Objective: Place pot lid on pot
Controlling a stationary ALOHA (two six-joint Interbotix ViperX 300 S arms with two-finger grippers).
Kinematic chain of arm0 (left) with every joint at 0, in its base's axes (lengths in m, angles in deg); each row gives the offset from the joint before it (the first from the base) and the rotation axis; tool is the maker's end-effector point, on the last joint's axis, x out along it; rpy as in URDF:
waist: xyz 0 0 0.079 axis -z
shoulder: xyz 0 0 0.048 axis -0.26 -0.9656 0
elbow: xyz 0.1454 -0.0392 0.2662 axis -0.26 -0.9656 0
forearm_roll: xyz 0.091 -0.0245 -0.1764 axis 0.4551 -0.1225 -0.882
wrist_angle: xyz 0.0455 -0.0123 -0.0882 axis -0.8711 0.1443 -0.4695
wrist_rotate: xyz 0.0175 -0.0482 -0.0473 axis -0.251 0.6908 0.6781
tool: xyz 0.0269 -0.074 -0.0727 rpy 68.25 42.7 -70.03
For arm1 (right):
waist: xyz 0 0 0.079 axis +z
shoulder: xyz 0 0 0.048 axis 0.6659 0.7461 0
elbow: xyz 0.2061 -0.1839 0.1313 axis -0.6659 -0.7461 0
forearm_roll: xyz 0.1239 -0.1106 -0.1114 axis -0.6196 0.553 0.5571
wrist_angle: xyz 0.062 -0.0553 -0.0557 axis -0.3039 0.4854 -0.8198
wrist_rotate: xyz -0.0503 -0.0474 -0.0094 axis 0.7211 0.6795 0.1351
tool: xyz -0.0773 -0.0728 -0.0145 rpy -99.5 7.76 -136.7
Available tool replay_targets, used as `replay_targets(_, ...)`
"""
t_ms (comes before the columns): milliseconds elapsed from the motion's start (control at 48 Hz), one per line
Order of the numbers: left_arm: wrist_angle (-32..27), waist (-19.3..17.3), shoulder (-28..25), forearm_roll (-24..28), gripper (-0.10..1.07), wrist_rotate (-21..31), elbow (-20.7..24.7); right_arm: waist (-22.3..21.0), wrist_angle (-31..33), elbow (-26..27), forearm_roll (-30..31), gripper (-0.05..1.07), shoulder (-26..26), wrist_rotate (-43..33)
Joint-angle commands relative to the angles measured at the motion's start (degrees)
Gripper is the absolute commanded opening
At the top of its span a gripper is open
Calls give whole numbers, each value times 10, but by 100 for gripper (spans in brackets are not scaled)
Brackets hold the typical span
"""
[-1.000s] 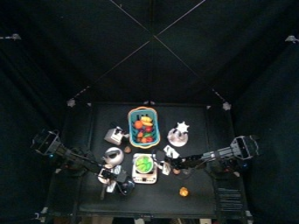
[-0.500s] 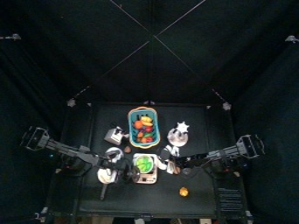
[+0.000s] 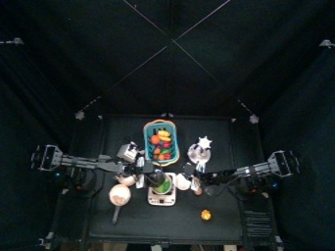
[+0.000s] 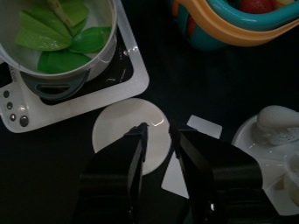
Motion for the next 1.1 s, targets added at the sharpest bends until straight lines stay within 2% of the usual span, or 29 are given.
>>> replay_targets(0,0,0,-10,6,71,0,29,-4,-3,3,0,69,-15,-1)
replay_targets(188,-6,1,-35,1,71,1,48,-4,-9,-1,0,69,-15,-1)
replay_targets(542,-46,1,-69,-67,71,0,74,-8,-23,-9,0,69,-14,-1)
replay_targets(1083,-51,15,-80,-79,71,1,90,-8,-32,-9,-4,69,-9,-1)
